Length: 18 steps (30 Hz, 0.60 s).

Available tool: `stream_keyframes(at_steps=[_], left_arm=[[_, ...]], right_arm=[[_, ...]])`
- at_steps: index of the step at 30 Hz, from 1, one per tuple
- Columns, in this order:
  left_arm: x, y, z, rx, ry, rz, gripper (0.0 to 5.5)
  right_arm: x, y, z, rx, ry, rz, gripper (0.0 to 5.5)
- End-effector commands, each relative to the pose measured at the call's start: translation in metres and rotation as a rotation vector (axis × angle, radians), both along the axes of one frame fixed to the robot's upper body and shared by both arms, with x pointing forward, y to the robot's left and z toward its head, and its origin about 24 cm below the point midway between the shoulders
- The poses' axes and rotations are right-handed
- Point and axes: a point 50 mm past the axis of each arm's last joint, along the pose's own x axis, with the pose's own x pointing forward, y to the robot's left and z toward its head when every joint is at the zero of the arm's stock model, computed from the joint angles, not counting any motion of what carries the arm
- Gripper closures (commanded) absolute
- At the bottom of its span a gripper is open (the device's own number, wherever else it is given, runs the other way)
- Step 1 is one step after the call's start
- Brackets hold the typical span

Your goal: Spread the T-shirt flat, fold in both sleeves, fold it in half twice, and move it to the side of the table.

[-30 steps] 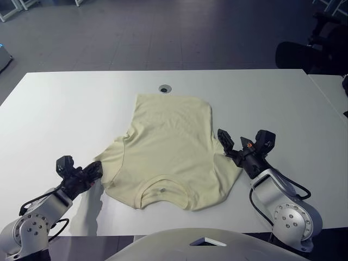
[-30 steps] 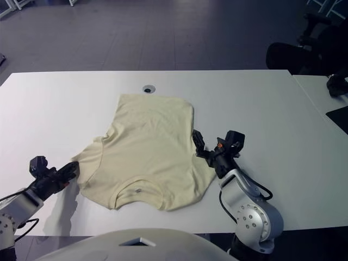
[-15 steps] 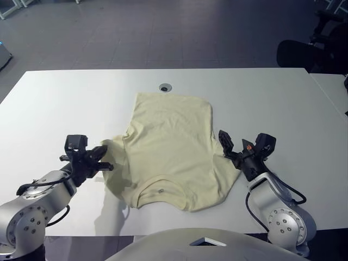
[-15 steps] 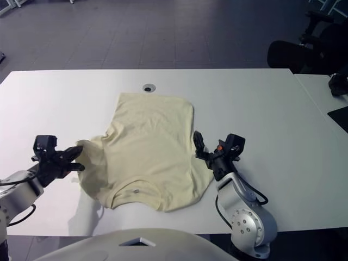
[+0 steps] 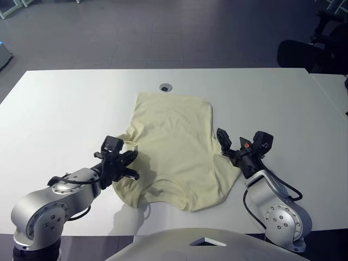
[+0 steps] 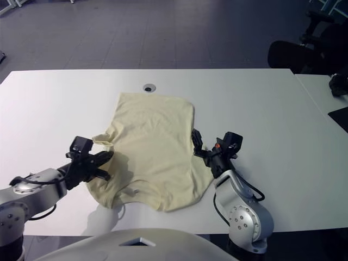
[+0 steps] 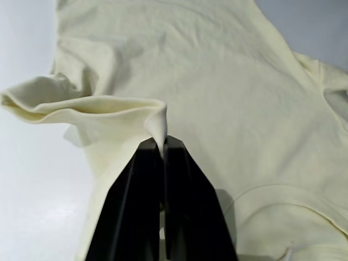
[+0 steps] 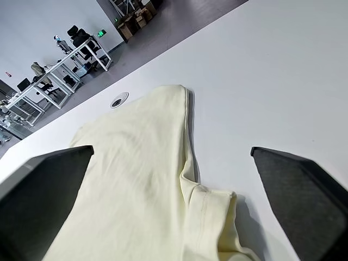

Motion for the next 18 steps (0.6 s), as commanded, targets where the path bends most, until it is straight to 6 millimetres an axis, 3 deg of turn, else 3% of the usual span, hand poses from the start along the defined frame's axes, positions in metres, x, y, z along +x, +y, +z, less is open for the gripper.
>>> stream_keyframes(at_steps=[1, 6, 9, 13, 18], left_arm=[[-0.003, -0.013, -0.010, -0.018, 0.065, -0.047, 5.46], [-0.006, -0.021, -0.017, -0.027, 0.102, -0.083, 5.46], [-0.003, -0.028, -0.021, -0.105, 0.110, -0.067, 4.85], [0.006, -0.030, -0.002, -0.246, 0.040, -0.022, 4.12], [0.017, -0.023, 0.021, -0.440, -0.040, 0.131, 3.36]], right_arm=[[0.003, 0.002, 0.001, 0.005, -0.001, 0.015, 0.10], [0.004, 0.002, 0.002, 0.006, 0.001, 0.030, 0.10], [0.001, 0.003, 0.003, 0.019, 0.005, 0.051, 0.10], [-0.001, -0.002, 0.004, 0.015, 0.011, 0.052, 0.10], [-0.008, -0.023, 0.004, -0.040, 0.040, 0.038, 0.10]])
